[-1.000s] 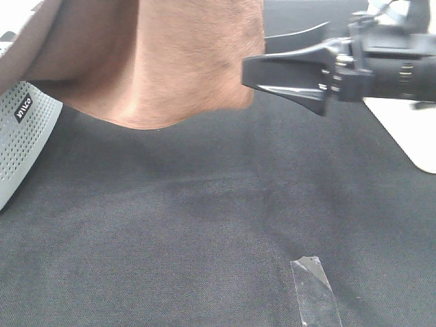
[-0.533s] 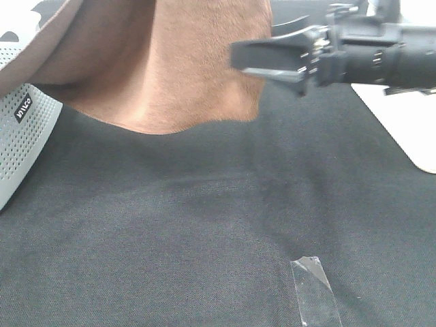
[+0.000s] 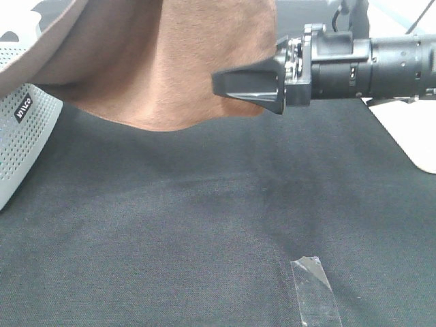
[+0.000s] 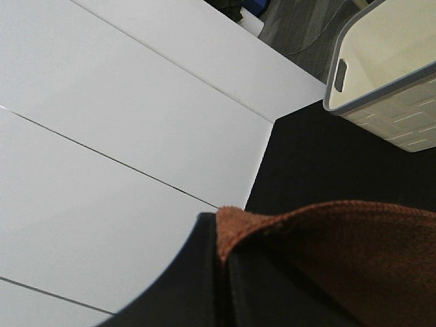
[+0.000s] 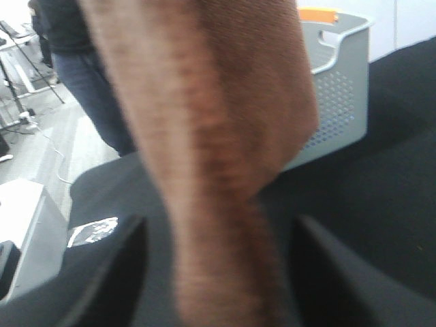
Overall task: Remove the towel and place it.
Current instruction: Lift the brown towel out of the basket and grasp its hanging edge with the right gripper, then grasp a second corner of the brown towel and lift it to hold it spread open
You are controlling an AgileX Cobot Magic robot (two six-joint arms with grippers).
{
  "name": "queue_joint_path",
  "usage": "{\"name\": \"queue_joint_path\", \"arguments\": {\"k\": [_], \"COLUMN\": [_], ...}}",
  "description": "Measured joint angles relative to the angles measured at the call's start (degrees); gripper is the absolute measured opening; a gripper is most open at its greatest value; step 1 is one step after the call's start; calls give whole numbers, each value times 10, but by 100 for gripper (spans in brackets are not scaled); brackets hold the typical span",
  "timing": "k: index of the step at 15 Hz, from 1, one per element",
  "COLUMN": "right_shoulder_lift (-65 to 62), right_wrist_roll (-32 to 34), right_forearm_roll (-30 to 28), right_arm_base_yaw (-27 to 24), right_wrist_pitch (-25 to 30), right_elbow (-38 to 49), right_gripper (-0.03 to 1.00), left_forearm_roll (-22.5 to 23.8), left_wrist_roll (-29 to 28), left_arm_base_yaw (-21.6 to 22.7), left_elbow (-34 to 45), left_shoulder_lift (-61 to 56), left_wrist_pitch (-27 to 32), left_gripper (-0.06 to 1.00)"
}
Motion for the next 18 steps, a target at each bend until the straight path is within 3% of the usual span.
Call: {"name": "queue_joint_path", "arguments": {"k": [2, 7, 10, 13, 16, 18], "right_shoulder_lift": [0, 0, 0, 0, -2, -28], "right_wrist_roll": [6, 13, 13, 15, 131, 269], "right_forearm_roll": [0, 1, -1, 0, -6, -85], "right_arm_base_yaw": [0, 0, 0, 0, 0, 0], "right_wrist_pitch": [-22, -21, -14, -14, -15, -26], "right_elbow": [0, 0, 0, 0, -8, -53], "right_gripper": [44, 35, 1, 0, 0, 0], "left_forearm_roll": [5, 34, 34, 34, 33, 18], "left_wrist_roll": [0, 0, 0, -10, -13, -13], "left_arm_base_yaw": [0, 0, 0, 0, 0, 0], "left_elbow": [0, 0, 0, 0, 0, 0], "left_shoulder_lift": [0, 0, 0, 0, 0, 0], "left_wrist_pitch": [0, 41, 44, 44, 44, 43], "left_gripper": [0, 0, 0, 0, 0, 0]}}
